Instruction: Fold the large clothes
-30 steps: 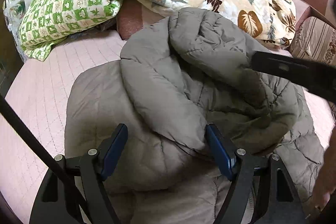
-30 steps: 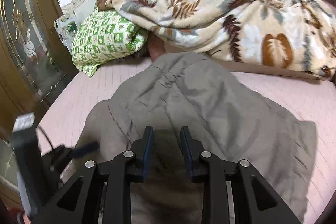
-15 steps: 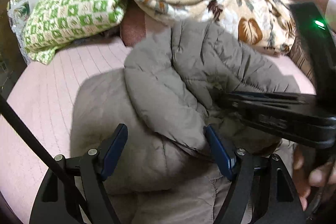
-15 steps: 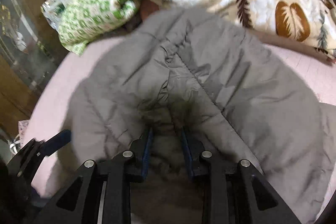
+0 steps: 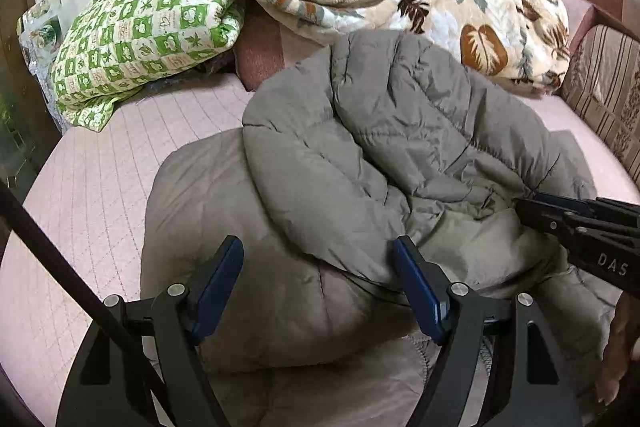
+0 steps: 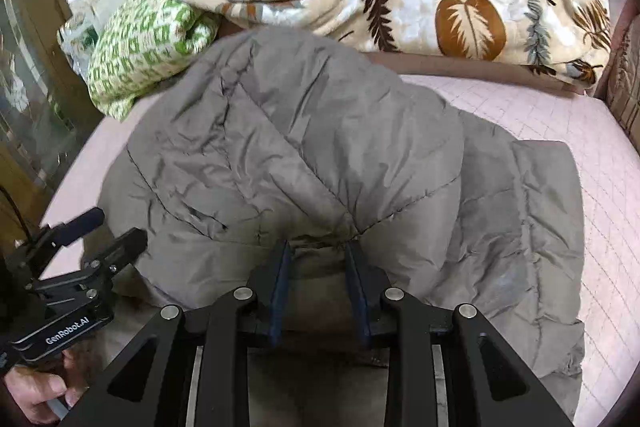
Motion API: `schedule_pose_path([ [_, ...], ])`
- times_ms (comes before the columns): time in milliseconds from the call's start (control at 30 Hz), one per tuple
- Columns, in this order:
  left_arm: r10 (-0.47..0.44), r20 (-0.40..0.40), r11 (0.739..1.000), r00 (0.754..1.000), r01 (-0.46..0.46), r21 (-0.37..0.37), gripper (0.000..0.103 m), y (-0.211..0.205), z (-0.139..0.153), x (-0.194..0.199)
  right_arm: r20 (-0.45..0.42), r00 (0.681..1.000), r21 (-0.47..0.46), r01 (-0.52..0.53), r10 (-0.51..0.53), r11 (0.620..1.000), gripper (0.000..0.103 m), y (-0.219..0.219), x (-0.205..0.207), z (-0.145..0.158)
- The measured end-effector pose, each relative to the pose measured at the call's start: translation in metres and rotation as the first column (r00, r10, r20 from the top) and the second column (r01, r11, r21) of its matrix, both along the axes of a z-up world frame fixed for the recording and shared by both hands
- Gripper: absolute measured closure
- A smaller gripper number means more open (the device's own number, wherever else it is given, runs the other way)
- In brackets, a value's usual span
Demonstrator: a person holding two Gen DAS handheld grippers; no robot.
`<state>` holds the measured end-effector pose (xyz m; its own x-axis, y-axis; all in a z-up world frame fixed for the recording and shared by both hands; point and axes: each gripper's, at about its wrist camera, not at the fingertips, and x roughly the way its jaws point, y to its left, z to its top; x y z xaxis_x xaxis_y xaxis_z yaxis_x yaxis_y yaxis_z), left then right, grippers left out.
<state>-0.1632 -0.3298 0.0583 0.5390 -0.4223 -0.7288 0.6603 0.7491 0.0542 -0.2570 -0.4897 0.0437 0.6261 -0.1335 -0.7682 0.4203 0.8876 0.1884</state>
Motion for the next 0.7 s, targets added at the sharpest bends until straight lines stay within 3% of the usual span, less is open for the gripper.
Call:
schedule_pose_path([
  [267,-0.011,0.005,0.999,1.0,0.011,0.05,0.026,-0.008,-0.015,0.001,-0.033,0.999,0.003,-0.007,0.007,1.0,0.072,0.001,0.005,-0.016],
  [700,-0.017,0.029,0.998,0.999,0.015,0.067,0.02,-0.01,-0.023,0.003,-0.044,0.999,-0.049,-0.023,0.021,0.999,0.072,0.008,0.007,-0.024],
])
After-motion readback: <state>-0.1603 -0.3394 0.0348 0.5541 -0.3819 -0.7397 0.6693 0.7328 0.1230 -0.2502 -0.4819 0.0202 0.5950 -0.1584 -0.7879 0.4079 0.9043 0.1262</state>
